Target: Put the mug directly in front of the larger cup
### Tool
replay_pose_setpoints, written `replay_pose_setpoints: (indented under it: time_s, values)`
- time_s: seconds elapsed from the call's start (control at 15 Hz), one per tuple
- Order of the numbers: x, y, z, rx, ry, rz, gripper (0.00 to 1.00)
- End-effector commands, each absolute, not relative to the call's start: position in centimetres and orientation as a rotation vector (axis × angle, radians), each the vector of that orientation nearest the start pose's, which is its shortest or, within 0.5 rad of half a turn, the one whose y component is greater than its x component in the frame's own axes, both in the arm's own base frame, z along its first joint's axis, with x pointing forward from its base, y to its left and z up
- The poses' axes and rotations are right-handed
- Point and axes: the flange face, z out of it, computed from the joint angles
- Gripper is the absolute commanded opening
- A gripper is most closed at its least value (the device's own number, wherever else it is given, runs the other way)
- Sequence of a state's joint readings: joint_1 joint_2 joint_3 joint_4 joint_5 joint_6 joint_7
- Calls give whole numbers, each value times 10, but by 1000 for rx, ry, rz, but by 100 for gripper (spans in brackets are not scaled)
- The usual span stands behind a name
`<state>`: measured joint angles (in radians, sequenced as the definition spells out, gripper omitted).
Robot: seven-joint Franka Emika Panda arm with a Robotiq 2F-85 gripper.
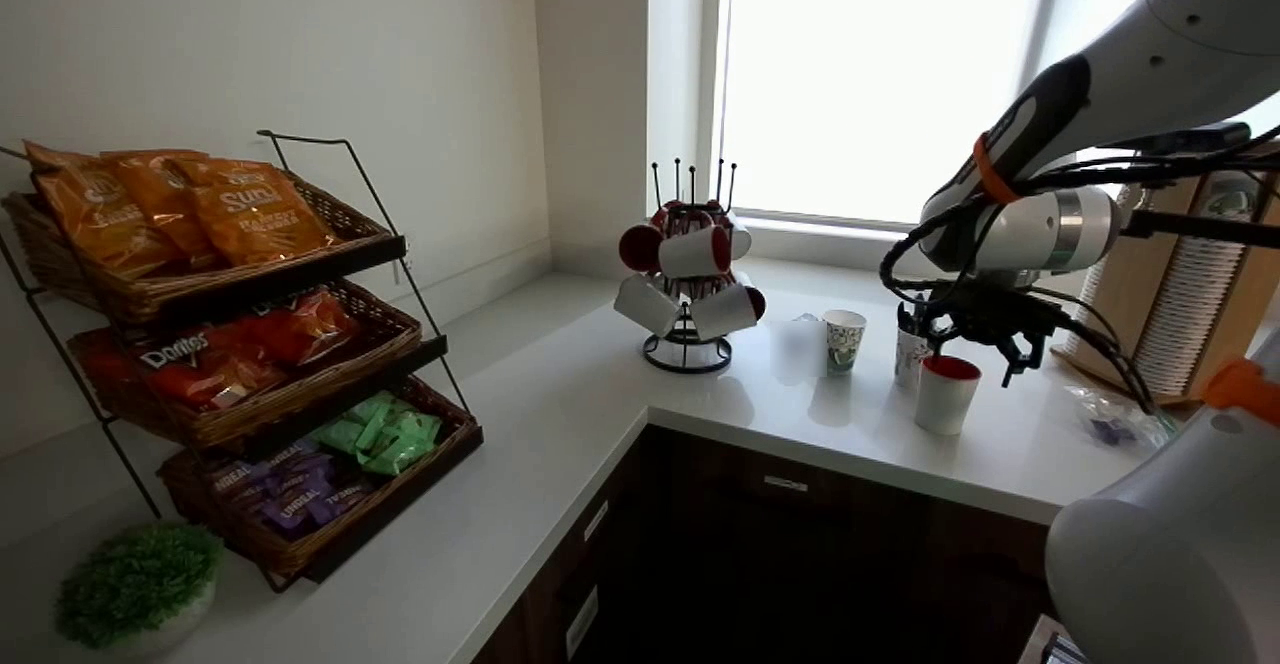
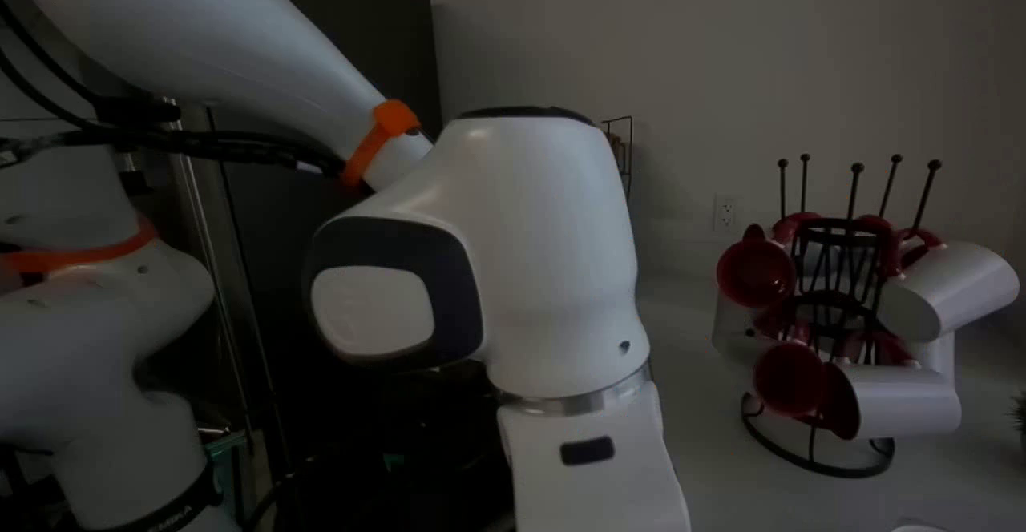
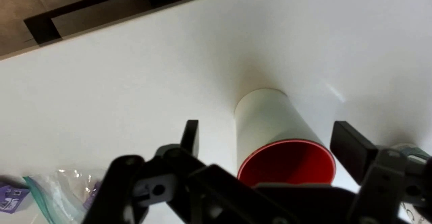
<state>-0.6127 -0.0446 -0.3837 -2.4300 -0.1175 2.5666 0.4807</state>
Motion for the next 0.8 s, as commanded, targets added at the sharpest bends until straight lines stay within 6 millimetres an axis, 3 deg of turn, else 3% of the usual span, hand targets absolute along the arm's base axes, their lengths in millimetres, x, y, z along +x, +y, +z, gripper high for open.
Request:
replay_pose_setpoints:
  time_s: [0.0,0.47,0.73]
  values:
    - [273,-418,338,-2482,2069,-255,100]
    - [308,-417,348,-2669,1825,-442,100]
    - [321,-429,337,-2793,1722,-420,100]
